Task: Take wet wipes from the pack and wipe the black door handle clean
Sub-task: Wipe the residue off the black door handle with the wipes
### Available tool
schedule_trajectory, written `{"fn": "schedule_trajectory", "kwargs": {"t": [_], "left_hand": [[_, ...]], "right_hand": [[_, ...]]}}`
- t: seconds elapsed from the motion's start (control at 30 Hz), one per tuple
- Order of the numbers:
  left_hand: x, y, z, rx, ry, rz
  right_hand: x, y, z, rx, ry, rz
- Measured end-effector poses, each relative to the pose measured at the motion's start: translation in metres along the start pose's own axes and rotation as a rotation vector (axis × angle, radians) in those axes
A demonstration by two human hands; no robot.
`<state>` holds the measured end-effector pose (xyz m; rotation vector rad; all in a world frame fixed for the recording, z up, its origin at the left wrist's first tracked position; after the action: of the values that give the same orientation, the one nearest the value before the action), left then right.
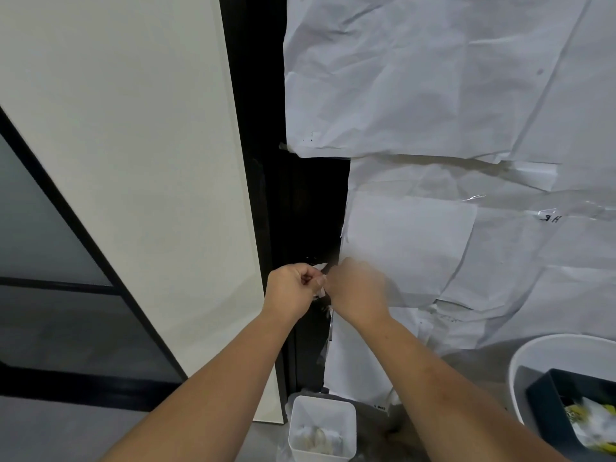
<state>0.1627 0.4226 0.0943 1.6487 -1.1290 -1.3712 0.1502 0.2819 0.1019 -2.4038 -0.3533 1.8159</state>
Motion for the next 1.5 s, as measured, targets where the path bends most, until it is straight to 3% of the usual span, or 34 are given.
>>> {"fn": "schedule_trajectory", "kwargs": {"t": [0.17,0.23,0.47,0.6,0.83,1.0,1.13,1.33,1.5], "left_hand": [[-0.002,0.003,-0.002,0.020,0.045,-0.021],[0.000,0.003,-0.002,0.045,0.107,-0.110],[0.006,0.002,0.000,0.029,0.158,-0.311],[0.013,0.007,0.003,0.093,0.139,-0.431],[0.012,-0.002,0.002,0.057,0.178,-0.315],[0.006,-0.002,0.003,0.123,0.106,-0.228],[0.000,-0.007,0.004,0.104,0.038,-0.259],[0.002,0.000,0.004,-0.019,0.014,-0.135],[0.007,0.003,0.005,-0.078,-0.036,-0.259]], "right_hand": [[-0.009,0.002,0.007,0.067,-0.004,-0.568],[-0.013,-0.005,0.010,0.073,-0.006,-0.622],[-0.002,-0.015,0.019,-0.080,0.034,-0.536],[0.002,-0.011,0.011,-0.010,0.021,-0.541],[0.002,-0.011,0.019,-0.166,-0.080,-0.447],[-0.008,0.015,0.004,-0.025,0.046,-0.067],[-0.021,0.020,0.002,0.039,-0.007,0.149],[-0.015,-0.003,0.005,-0.112,-0.082,0.011],[-0.002,-0.005,0.016,-0.129,-0.046,0.068]]}}
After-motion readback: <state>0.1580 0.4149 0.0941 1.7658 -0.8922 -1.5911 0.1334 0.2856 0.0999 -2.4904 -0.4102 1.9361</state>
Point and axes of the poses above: each hand's wrist, its own z-axis away from the middle knuckle, its own x-axis out of the palm, y = z × x, the point moved 1 cm from there along -z, towards the middle knuckle, and after that the axes turned 7 degrees about z, right-handed, at the moved point
